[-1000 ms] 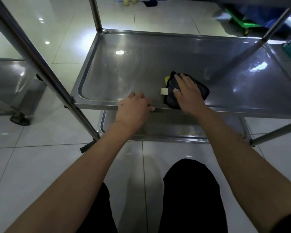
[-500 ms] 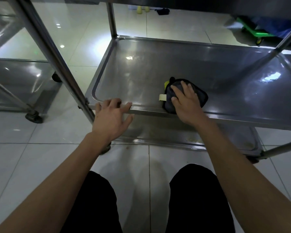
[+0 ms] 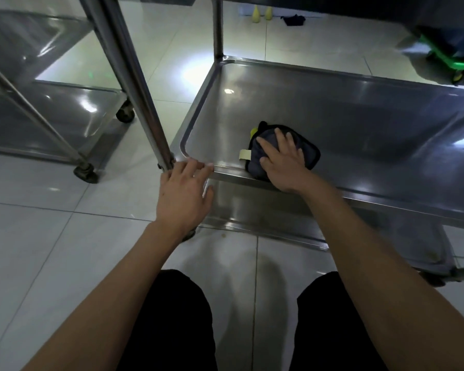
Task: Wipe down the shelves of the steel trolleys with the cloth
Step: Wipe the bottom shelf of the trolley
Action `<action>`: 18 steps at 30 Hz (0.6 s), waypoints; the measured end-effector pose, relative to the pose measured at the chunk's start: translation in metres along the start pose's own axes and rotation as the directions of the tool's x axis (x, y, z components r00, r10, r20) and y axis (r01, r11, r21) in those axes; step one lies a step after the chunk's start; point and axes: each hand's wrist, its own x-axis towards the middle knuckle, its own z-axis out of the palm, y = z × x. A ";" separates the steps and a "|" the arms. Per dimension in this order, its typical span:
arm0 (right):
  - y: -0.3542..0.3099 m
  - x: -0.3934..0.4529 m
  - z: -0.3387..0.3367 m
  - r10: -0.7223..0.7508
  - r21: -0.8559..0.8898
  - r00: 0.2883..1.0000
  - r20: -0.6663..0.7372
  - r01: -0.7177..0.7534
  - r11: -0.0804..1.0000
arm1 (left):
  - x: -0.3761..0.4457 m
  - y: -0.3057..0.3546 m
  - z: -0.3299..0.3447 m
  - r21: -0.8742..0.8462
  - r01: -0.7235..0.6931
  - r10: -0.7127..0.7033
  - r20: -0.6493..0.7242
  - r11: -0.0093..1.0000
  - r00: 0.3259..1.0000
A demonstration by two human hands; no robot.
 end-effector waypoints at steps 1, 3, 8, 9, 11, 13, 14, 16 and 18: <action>-0.012 0.005 0.002 -0.019 -0.003 0.999 0.032 0.019 1.000 | -0.002 -0.002 -0.001 0.002 0.006 -0.006 0.017 1.000 1.000; -0.034 0.012 0.007 -0.069 0.002 0.995 0.077 0.069 0.998 | -0.008 -0.007 -0.004 0.009 0.013 -0.013 0.044 1.000 0.999; -0.085 0.030 0.024 -0.220 0.008 0.970 0.102 0.220 0.975 | -0.021 -0.019 -0.013 0.014 0.022 -0.023 0.089 1.000 0.996; -0.095 0.035 0.027 -0.247 0.006 0.962 0.112 0.248 0.969 | -0.023 -0.022 -0.014 0.011 0.036 -0.037 0.107 0.999 0.994; -0.116 0.048 0.033 -0.297 -0.013 0.947 0.123 0.301 0.954 | -0.029 -0.028 -0.015 -0.002 0.066 -0.065 0.120 0.998 0.991; -0.137 0.056 0.039 -0.335 -0.019 0.933 0.130 0.340 0.940 | -0.034 -0.035 -0.016 -0.013 0.084 -0.082 0.112 0.996 0.990; -0.146 0.058 0.042 -0.350 -0.011 0.927 0.133 0.354 0.935 | -0.037 -0.037 -0.017 -0.003 0.085 -0.084 0.107 0.996 0.991; -0.157 0.057 0.046 -0.378 0.011 0.916 0.137 0.380 0.925 | -0.043 -0.041 -0.020 0.052 0.081 -0.087 0.108 0.995 0.990; -0.157 0.050 0.047 -0.395 0.034 0.911 0.120 0.394 0.918 | -0.049 -0.043 -0.023 0.089 0.098 -0.108 0.114 0.991 0.988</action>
